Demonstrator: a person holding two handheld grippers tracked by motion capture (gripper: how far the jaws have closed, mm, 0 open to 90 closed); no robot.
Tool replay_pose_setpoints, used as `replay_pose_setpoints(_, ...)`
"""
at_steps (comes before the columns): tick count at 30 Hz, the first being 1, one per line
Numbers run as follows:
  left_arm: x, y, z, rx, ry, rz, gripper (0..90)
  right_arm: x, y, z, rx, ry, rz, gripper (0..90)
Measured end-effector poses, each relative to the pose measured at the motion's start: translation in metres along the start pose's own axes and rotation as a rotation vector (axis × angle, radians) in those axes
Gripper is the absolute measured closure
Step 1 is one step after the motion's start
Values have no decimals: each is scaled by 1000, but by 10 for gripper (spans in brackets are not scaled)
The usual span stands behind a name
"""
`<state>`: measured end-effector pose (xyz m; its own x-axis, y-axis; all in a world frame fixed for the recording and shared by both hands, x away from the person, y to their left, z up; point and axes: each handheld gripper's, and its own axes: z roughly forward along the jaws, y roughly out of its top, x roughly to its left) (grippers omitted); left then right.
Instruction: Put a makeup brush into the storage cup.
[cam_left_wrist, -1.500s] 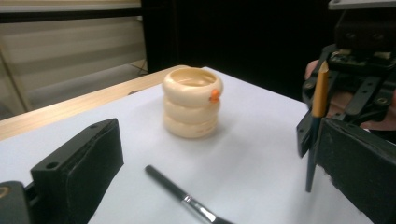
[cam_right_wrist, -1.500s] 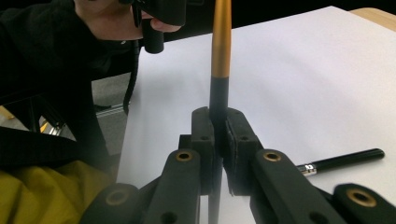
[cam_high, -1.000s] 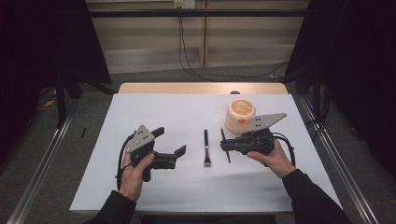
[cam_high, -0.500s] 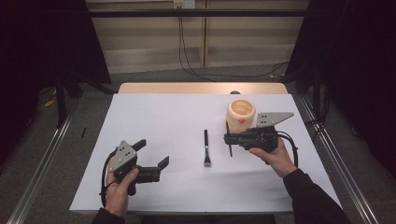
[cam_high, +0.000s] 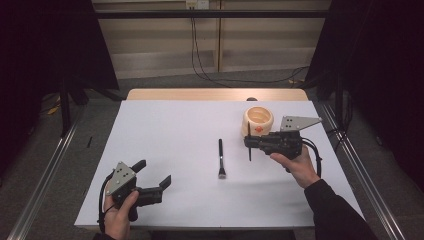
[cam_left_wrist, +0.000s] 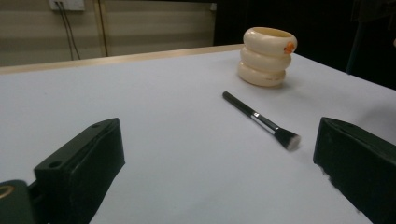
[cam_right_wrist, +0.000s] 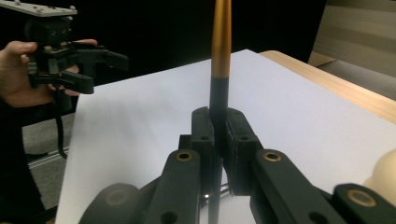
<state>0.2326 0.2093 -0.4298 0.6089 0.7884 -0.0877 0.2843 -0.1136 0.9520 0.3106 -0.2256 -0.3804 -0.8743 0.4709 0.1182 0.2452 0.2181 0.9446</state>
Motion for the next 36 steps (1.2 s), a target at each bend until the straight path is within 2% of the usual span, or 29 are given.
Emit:
replay_pose_setpoints(2, 1, -2, 0, -4, -6, -14, 16, -2, 1, 0, -12, -16, -1, 841)
replay_pose_setpoints(4, 1, -5, 0, 3, 15, -3, 14, -4, 2, 0, -25, -39, 1, 842)
replay_pose_setpoints(6, 2, -8, 3, 7, 12, -37, 28, -7, 5, 0, -29, -64, 4, 841)
replay_pose_setpoints(9, 2, -8, 3, 3, 14, -45, 25, -12, 9, -1, -43, -86, 6, 841)
replay_pose_setpoints(16, 3, -6, 1, 15, 20, -19, 23, -29, 11, 1, -55, -147, 42, 841)
replay_pose_setpoints(17, 3, -6, 1, 6, 16, -30, 21, -30, 11, 1, -55, -153, 41, 841)
replay_pose_setpoints(23, 3, -6, 0, -1, 16, -32, 20, -38, 17, 2, -73, -203, 53, 841)
replay_pose_setpoints(26, 4, -5, 0, 2, 20, -16, 20, -41, 19, 2, -81, -225, 74, 841)
replay_pose_setpoints(27, 4, -5, -1, 4, 30, 8, 18, -42, 20, 2, -81, -238, 78, 841)
replay_pose_setpoints(28, 5, -5, -1, 2, 35, 10, 18, -43, 21, 3, -85, -245, 78, 841)
replay_pose_setpoints(30, 6, -6, 0, -11, 29, -17, 18, -46, 22, 3, -93, -268, 85, 841)
replay_pose_setpoints(33, 10, -6, -1, 4, 16, -8, 15, -51, 25, 4, -106, -300, 99, 841)
replay_pose_setpoints(36, 12, -7, -1, 1, 17, -19, 16, -55, 26, 7, -118, -310, 101, 841)
